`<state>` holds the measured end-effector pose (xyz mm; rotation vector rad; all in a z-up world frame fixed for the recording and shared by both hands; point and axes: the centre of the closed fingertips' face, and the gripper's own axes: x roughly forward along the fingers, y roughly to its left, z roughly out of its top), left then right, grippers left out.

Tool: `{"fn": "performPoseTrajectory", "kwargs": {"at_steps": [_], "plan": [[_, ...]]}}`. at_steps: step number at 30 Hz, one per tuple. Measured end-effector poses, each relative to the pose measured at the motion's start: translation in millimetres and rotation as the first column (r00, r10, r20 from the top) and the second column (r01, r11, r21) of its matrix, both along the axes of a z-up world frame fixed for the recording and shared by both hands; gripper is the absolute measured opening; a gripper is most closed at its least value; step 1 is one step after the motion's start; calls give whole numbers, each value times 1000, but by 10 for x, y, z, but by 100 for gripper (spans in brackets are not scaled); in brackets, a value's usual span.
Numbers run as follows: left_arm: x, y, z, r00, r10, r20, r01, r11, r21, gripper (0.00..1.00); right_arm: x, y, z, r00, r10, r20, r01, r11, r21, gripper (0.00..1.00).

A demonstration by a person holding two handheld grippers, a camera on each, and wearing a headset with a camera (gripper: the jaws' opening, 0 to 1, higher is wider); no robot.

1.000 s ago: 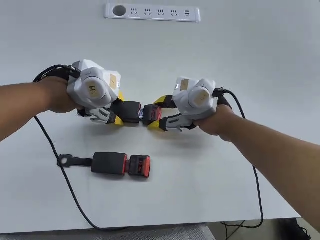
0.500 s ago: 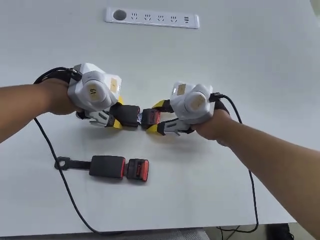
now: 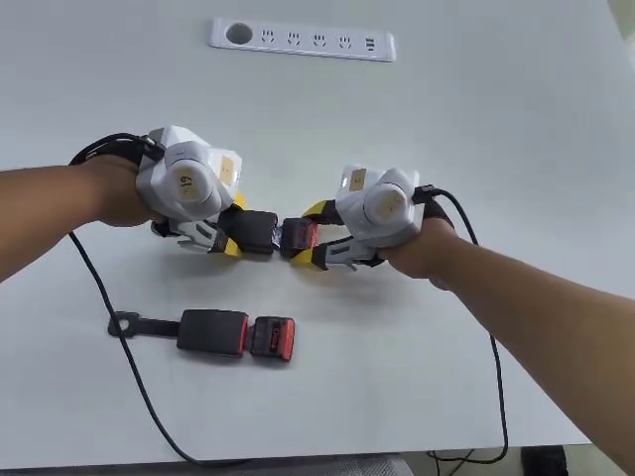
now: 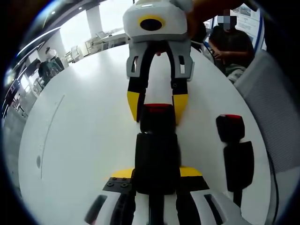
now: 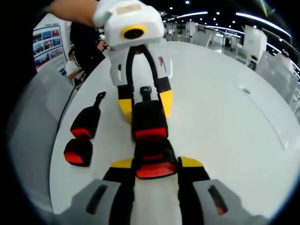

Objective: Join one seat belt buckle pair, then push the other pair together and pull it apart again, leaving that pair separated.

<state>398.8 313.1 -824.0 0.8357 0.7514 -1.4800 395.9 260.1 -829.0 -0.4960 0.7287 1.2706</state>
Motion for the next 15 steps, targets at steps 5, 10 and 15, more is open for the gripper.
{"fn": "performPoseTrajectory", "kwargs": {"at_steps": [5,10,15], "plan": [[-1,1,4,1000,-4,-2,4,1000,-2,34,-4,-5,6,1000,-2,2,2,1000,-3,34],[-5,0,7,1000,0,-3,0,1000,-2,34,-8,-28,11,1000,11,6,-11,1000,-5,34],[-3,2,8,1000,8,-6,-8,1000,-10,34,-18,-75,9,1000,7,12,-7,1000,-4,34]]}}
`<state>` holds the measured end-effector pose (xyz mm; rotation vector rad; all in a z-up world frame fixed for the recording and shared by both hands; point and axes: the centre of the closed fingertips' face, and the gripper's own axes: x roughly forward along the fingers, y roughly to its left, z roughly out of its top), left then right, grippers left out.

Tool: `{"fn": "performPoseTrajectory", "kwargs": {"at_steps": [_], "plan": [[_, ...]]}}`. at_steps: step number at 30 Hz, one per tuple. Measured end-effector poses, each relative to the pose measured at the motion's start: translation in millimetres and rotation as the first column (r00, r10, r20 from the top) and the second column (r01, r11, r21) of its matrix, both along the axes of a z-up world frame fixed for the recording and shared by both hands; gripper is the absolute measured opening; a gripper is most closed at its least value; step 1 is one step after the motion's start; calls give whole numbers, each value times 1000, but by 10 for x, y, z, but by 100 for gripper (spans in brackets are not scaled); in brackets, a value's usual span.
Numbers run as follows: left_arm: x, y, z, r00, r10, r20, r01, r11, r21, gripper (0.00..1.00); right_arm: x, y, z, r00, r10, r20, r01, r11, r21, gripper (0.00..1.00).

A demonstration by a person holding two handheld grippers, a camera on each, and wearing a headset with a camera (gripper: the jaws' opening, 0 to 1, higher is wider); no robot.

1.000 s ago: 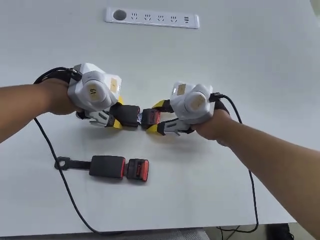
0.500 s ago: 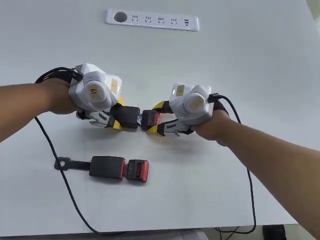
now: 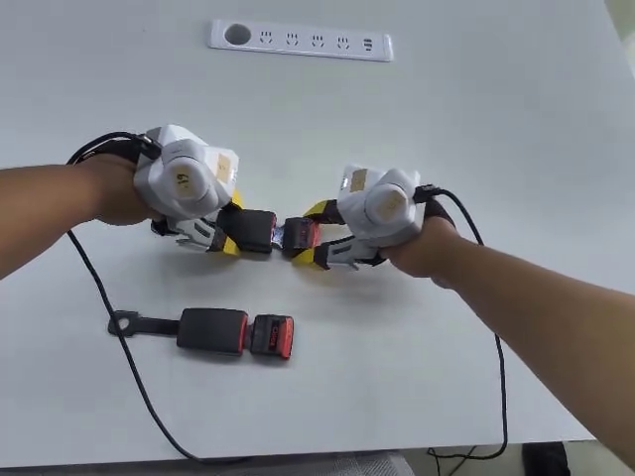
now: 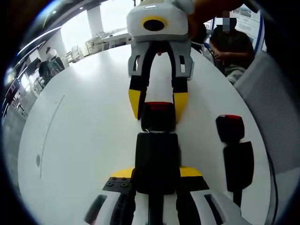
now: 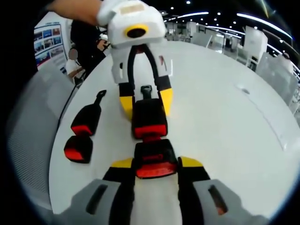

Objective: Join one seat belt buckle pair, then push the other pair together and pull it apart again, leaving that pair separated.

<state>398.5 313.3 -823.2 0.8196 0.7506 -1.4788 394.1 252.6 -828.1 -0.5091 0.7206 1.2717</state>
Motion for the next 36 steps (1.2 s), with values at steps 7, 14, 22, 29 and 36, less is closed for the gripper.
{"fn": "performPoseTrajectory", "kwargs": {"at_steps": [7,14,22,29,36], "plan": [[2,2,3,1000,10,-4,-10,1000,-20,34,0,-108,-7,1000,-8,-9,9,1000,11,34],[0,2,3,1000,20,-7,-20,1000,-23,34,-9,-195,-1,1000,16,1,-16,1000,1,35],[4,2,-6,999,30,-12,-30,999,-23,34,-29,-417,-17,1000,9,-7,-9,1000,-21,35],[5,7,-14,999,49,-23,-49,999,-13,35,-64,-641,19,1000,-11,-13,11,1000,-21,35],[-2,9,-17,998,65,-24,-65,998,7,35,-78,-823,7,999,-34,-7,34,999,-23,35]]}}
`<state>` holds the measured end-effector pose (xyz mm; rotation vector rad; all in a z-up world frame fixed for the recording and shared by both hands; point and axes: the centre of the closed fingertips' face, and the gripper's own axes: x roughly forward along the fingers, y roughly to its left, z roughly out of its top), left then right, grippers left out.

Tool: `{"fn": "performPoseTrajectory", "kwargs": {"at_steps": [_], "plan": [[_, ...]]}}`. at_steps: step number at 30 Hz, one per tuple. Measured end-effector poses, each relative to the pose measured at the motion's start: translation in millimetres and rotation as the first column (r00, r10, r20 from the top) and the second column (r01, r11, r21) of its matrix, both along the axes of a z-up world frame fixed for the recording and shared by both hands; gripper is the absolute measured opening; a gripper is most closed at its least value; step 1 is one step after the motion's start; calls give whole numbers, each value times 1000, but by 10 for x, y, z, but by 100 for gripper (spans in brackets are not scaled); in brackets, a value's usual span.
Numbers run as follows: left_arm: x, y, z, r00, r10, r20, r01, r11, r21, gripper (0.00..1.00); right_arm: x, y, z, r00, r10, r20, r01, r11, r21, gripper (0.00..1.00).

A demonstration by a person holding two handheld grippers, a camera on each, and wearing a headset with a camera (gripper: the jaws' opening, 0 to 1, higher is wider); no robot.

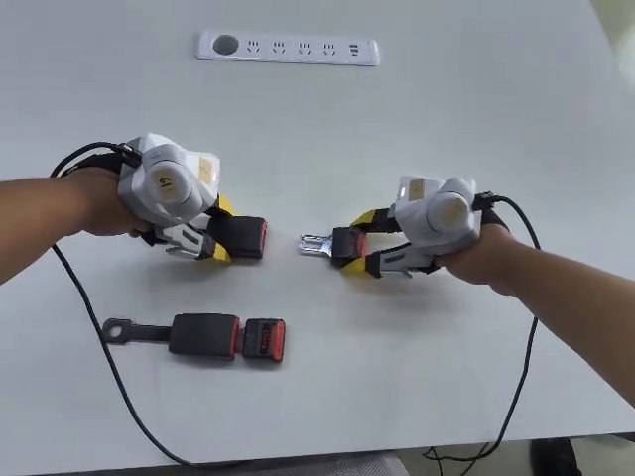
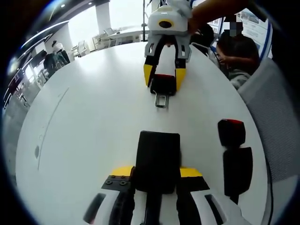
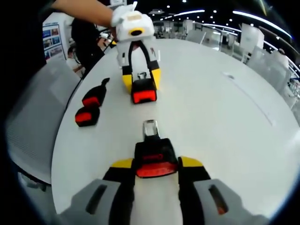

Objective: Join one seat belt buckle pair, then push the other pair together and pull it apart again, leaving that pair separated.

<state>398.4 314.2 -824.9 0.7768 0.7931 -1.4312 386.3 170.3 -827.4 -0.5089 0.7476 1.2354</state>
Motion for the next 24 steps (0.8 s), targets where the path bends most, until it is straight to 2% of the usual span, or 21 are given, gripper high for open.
{"fn": "performPoseTrajectory", "kwargs": {"at_steps": [10,15,24], "plan": [[-10,13,7,1000,-3,-4,3,1000,3,35,-111,-187,-15,1000,-24,4,24,1000,0,35],[-14,17,12,1000,-1,-5,1,1000,5,35,-182,-347,-1,999,-34,-1,34,999,-11,36],[-18,21,15,1000,1,-7,-1,1000,7,35,-217,-518,43,999,-45,-6,45,999,-27,36]]}}
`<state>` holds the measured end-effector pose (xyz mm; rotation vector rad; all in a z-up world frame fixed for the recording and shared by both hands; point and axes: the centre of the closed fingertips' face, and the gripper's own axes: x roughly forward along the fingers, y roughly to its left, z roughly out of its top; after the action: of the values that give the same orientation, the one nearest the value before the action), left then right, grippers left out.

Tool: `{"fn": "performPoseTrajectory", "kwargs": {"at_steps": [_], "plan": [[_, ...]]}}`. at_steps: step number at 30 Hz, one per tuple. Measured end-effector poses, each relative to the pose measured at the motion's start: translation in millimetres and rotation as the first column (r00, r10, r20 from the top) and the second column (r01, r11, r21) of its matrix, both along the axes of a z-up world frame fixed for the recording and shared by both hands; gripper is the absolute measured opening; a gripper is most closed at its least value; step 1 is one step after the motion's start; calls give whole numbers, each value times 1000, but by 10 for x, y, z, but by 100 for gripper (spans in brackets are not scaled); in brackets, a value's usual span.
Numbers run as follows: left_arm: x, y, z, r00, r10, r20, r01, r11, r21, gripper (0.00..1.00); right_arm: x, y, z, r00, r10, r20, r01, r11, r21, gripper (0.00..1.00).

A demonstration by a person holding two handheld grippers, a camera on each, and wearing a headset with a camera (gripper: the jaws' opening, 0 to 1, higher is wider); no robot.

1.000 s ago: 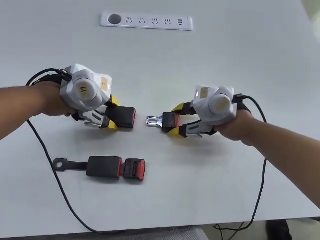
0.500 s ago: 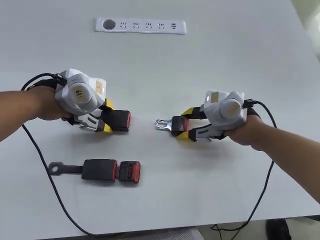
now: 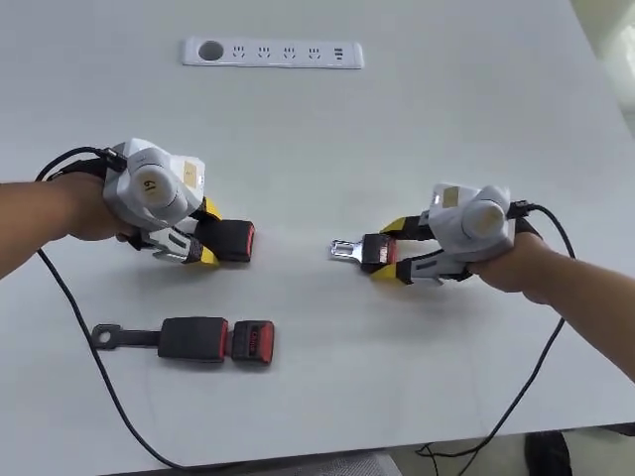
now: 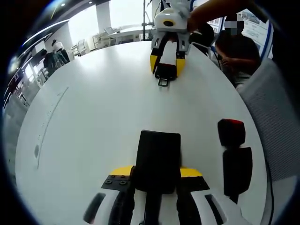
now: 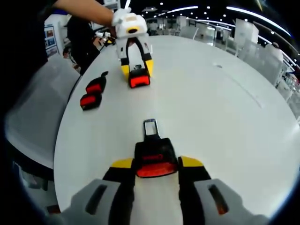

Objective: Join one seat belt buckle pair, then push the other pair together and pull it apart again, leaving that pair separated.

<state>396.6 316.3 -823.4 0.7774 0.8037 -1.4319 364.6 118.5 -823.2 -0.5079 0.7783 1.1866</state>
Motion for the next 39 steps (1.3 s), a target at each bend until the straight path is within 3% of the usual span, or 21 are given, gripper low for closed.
{"fn": "performPoseTrajectory", "kwargs": {"at_steps": [12,18,22,25,27,29,31,33,36,37,39], "plan": [[-2,-9,4,1000,0,-1,0,1000,4,35,-2,-44,30,1000,-2,-8,2,1000,-11,36],[-11,-19,8,1000,9,-2,-9,1000,21,36,10,-43,31,1000,-9,-14,9,1000,-22,37],[-34,-13,14,1000,-11,10,10,998,58,37,10,-34,31,1000,-17,-17,16,999,-40,37],[-38,15,24,997,77,-15,-76,996,53,48,-15,-30,18,999,-34,-6,33,998,-51,46],[-26,-43,107,990,135,-28,-136,990,-24,59,31,-29,16,996,-91,14,92,995,-24,56],[17,5,146,983,185,-16,-185,982,-36,64,69,-31,47,986,-168,24,168,986,10,68],[63,20,205,964,264,-17,-264,961,-78,70,119,-34,86,971,-236,40,234,971,43,79],[71,52,248,937,346,-52,-349,931,-106,77,127,-48,109,952,-304,31,301,951,68,83],[162,121,331,888,457,-51,-458,871,-178,88,161,-116,137,926,-370,75,364,927,86,84],[177,164,364,863,501,-62,-503,842,-196,89,153,-106,158,911,-406,71,398,911,110,85],[208,233,437,831,554,-51,-548,802,-238,92,156,-111,192,892,-442,94,428,894,136,86]]}}
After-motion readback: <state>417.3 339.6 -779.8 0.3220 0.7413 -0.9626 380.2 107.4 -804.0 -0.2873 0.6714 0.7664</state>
